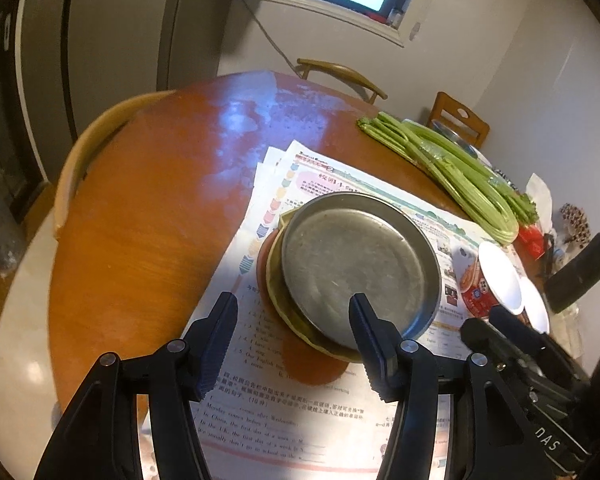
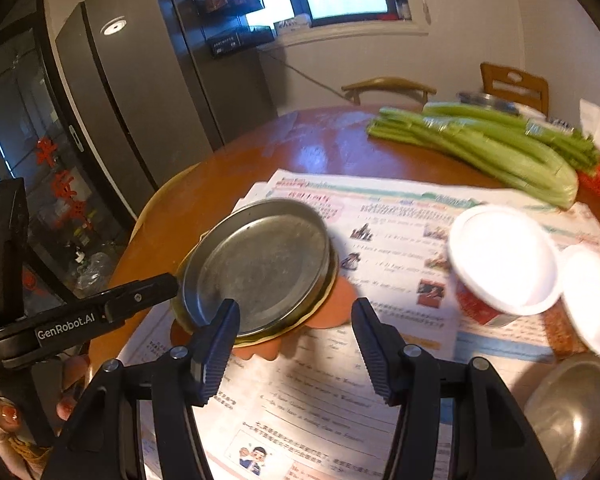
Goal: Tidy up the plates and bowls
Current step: 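Open the left tool to release the metal pan on the stack, then move the left tool to the rim of the stainless steel bowl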
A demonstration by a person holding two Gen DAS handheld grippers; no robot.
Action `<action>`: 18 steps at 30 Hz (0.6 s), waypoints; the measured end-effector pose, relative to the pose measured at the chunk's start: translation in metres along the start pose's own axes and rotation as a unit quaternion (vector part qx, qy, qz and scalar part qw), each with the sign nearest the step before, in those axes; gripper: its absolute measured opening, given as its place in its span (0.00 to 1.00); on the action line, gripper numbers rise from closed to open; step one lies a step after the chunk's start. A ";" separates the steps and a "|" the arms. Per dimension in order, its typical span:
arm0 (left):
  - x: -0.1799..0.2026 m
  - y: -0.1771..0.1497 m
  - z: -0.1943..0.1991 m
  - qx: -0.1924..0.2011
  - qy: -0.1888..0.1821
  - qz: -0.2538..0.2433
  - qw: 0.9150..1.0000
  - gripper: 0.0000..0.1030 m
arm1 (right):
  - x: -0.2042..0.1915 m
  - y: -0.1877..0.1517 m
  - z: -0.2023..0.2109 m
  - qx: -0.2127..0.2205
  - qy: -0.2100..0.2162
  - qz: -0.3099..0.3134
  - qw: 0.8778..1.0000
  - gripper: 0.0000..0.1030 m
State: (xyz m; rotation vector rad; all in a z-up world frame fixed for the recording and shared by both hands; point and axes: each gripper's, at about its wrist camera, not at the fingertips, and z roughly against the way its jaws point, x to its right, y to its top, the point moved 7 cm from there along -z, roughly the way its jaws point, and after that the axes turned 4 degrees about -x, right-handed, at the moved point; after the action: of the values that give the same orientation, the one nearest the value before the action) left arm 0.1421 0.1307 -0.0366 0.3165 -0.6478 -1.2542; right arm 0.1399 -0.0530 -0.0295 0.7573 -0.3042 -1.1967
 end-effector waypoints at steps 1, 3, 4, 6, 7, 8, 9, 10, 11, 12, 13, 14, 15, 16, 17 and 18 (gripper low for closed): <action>0.002 0.000 0.004 0.004 0.003 -0.003 1.000 0.58 | 0.002 0.000 0.005 0.005 -0.006 0.001 1.000 0.57; 0.006 -0.001 0.009 0.008 0.002 -0.005 1.000 0.58 | 0.003 0.000 0.013 0.013 -0.012 0.004 1.000 0.57; 0.009 -0.002 0.012 0.009 0.001 -0.006 1.000 0.58 | 0.004 0.000 0.018 0.019 -0.014 0.007 1.000 0.57; 0.015 -0.004 0.017 0.014 0.002 -0.013 1.000 0.58 | 0.006 0.001 0.026 0.026 -0.015 0.009 1.000 0.57; 0.019 -0.005 0.019 0.016 0.003 -0.015 1.000 0.59 | 0.007 0.001 0.031 0.030 -0.014 0.008 0.999 0.57; 0.022 -0.006 0.021 0.017 0.001 -0.017 1.000 0.59 | 0.008 0.001 0.035 0.033 -0.015 0.007 0.999 0.57; 0.025 -0.007 0.023 0.018 0.000 -0.018 1.000 0.59 | 0.009 0.001 0.038 0.036 -0.016 0.008 0.999 0.58; 0.028 -0.008 0.023 0.018 0.000 -0.020 1.000 0.59 | 0.011 0.001 0.041 0.037 -0.017 0.008 0.999 0.58; 0.032 -0.010 0.024 0.017 -0.001 -0.024 1.000 0.59 | 0.013 0.000 0.044 0.038 -0.018 0.006 0.999 0.59; 0.035 -0.011 0.024 0.016 -0.001 -0.027 1.000 0.59 | 0.015 -0.001 0.047 0.040 -0.017 0.005 0.999 0.59; 0.038 -0.013 0.025 0.014 -0.001 -0.031 0.999 0.59 | 0.016 -0.002 0.051 0.042 -0.018 0.003 0.999 0.59; 0.042 -0.015 0.025 0.013 -0.001 -0.036 0.999 0.59 | 0.019 -0.003 0.055 0.044 -0.019 0.002 0.999 0.59; 0.046 -0.016 0.026 0.012 -0.001 -0.040 0.999 0.59 | 0.020 -0.003 0.057 0.046 -0.021 0.001 0.999 0.59; 0.050 -0.018 0.027 0.011 -0.003 -0.044 0.999 0.59 | 0.022 -0.003 0.063 0.051 -0.024 0.001 0.998 0.59; 0.055 -0.019 0.028 0.011 -0.005 -0.047 0.999 0.59 | 0.023 -0.003 0.066 0.053 -0.025 0.000 0.998 0.59; 0.058 -0.020 0.029 0.012 -0.006 -0.051 0.999 0.59 | 0.024 -0.003 0.069 0.055 -0.026 -0.001 0.998 0.59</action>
State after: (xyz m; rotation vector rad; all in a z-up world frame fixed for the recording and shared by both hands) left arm 0.1187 0.0734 -0.0083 0.3663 -0.6635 -1.3464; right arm 0.1055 -0.1010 0.0139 0.8232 -0.4160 -1.2101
